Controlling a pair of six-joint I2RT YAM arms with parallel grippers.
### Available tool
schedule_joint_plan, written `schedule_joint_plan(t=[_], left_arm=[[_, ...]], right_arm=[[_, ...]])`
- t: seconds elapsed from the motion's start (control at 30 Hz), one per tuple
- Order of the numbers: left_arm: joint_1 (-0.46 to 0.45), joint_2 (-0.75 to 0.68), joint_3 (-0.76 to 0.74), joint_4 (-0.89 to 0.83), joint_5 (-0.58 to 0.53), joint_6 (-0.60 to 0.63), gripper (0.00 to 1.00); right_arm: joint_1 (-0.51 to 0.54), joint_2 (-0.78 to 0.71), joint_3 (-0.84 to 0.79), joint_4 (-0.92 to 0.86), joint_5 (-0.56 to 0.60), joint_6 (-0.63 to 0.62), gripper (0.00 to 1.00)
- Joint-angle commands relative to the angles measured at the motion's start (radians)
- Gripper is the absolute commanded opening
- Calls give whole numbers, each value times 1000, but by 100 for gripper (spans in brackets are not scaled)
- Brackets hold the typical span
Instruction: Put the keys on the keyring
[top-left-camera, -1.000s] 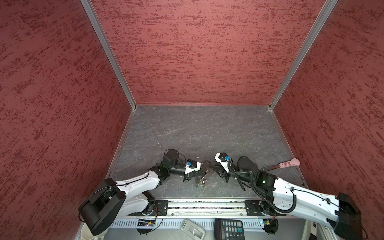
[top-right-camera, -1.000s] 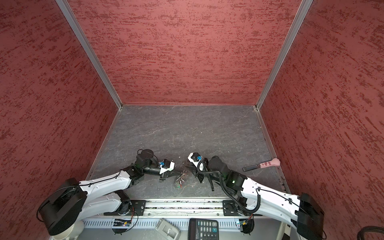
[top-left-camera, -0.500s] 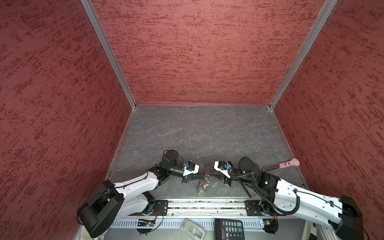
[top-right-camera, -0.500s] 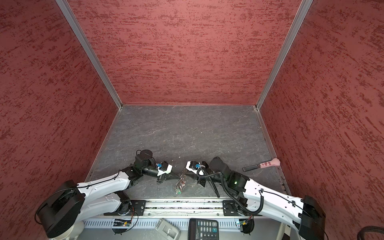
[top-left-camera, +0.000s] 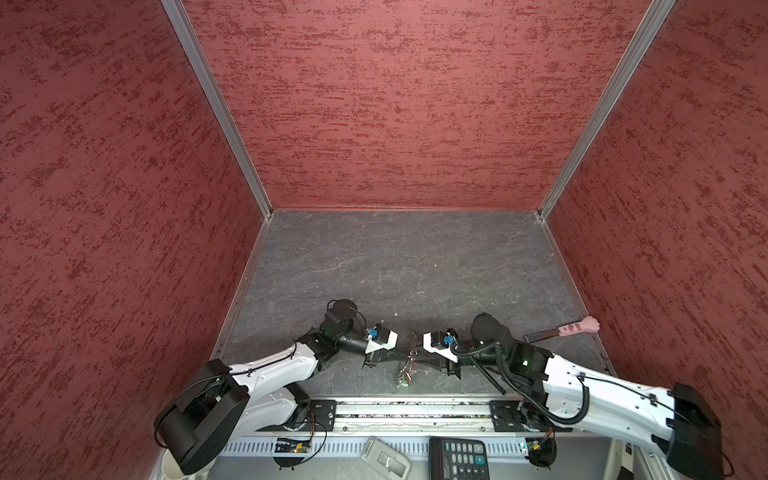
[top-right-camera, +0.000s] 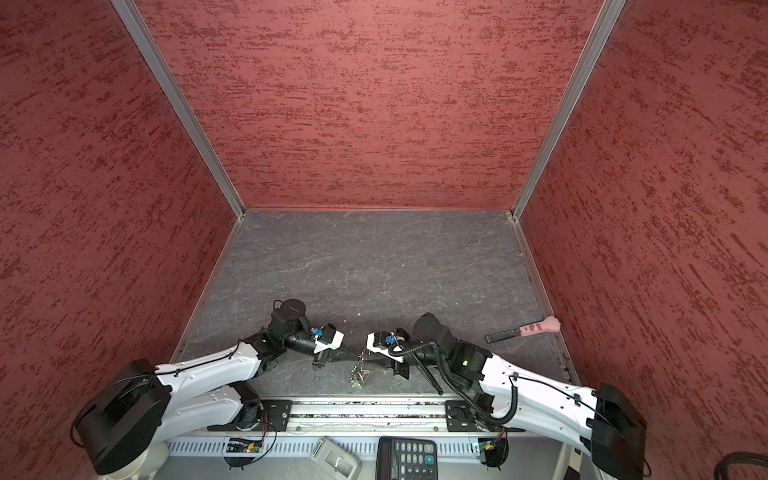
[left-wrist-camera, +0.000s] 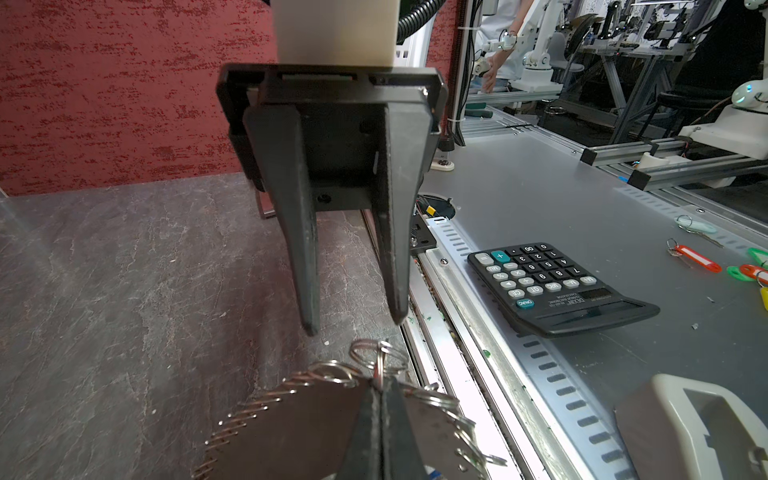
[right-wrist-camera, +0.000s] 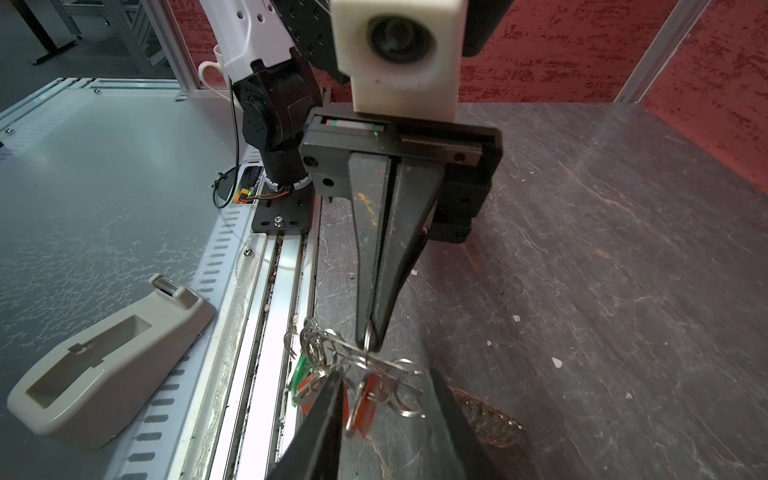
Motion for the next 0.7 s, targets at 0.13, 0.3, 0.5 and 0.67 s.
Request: schedule_joint_plan(t=[0.13,0.3,0.5,0.67], left_arm=[[-1,5,6,6,-3,17,0],[-3,11,7,6,-10,18,0],[-14,24,21,-33,-36,43,0],[-13,20,18,-30,-51,43,0]], right_arm=[[4,39,11,27,-48,-25,32],[6,54,12,30,-36,-26,32],[6,71,15,48,-21,-26,31],[6,101,20,47,-19,-24,26]])
